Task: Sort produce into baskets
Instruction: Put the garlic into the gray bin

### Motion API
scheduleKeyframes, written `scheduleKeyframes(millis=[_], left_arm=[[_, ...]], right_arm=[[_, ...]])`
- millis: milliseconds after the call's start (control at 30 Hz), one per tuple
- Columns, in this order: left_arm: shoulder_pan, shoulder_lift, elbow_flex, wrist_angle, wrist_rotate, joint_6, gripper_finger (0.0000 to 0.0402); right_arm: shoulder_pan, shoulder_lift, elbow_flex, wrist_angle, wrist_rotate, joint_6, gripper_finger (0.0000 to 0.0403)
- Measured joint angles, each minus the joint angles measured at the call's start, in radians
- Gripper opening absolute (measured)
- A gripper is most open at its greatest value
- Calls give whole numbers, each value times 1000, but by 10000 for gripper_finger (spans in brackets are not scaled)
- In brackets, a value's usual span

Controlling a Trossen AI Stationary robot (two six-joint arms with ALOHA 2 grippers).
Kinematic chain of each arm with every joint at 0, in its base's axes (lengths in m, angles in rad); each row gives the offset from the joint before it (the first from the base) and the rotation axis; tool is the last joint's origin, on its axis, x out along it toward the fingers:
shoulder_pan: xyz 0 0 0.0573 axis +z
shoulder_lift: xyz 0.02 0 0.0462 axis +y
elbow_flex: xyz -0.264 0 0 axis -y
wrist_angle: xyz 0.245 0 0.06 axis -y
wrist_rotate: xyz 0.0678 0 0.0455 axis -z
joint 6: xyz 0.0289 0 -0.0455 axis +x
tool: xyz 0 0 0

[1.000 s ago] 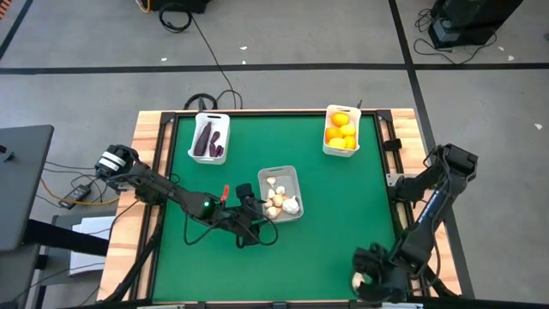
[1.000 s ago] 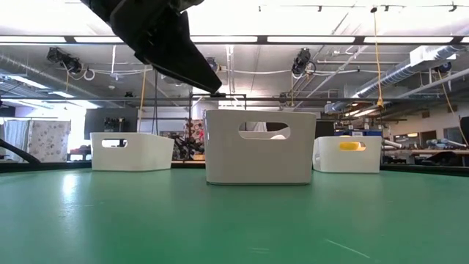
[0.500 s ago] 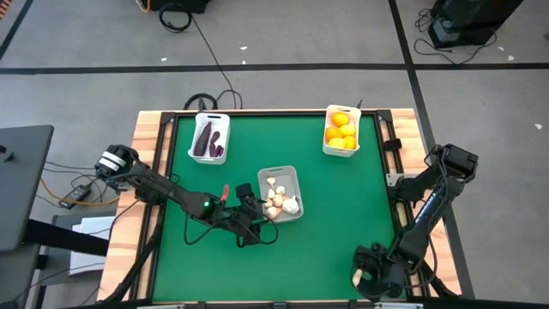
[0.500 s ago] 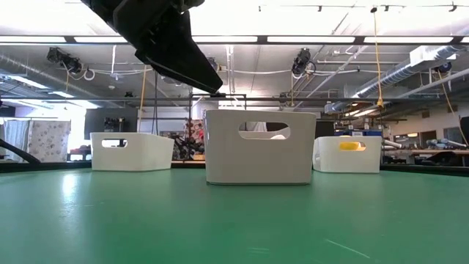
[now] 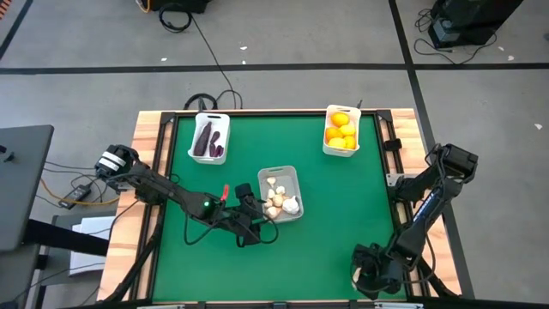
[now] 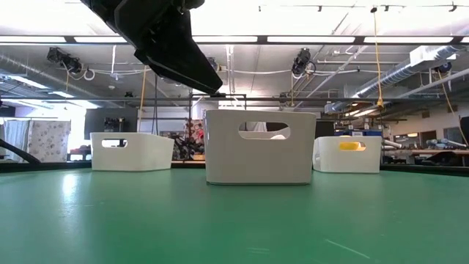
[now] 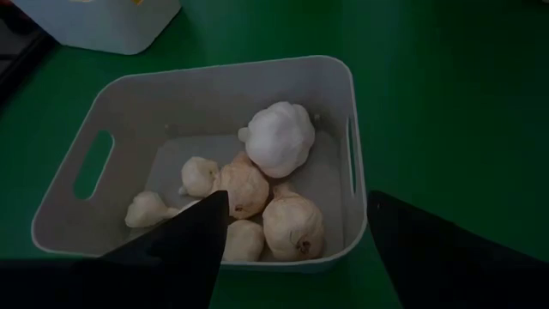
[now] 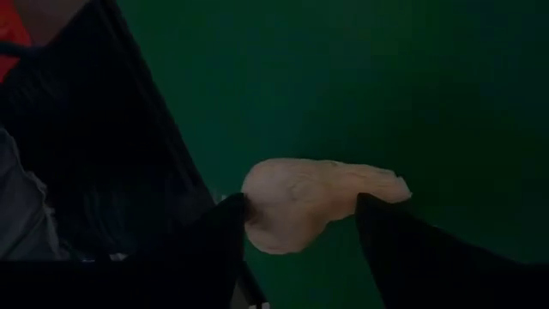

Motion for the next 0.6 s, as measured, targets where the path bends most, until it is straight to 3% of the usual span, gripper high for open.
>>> scheduleKeyframes(millis=[167,433,600], left_arm=[[0,0,0,0,0,-16,284],[0,0,0,-1,0,-23,284],[0,0,0,0,0,-26,284]], right_arm=[[-16,0,0,18,-6,-44,182],[-75,0,10,72,13,-264,21],[-140,-1,45,72,107,-451,18]])
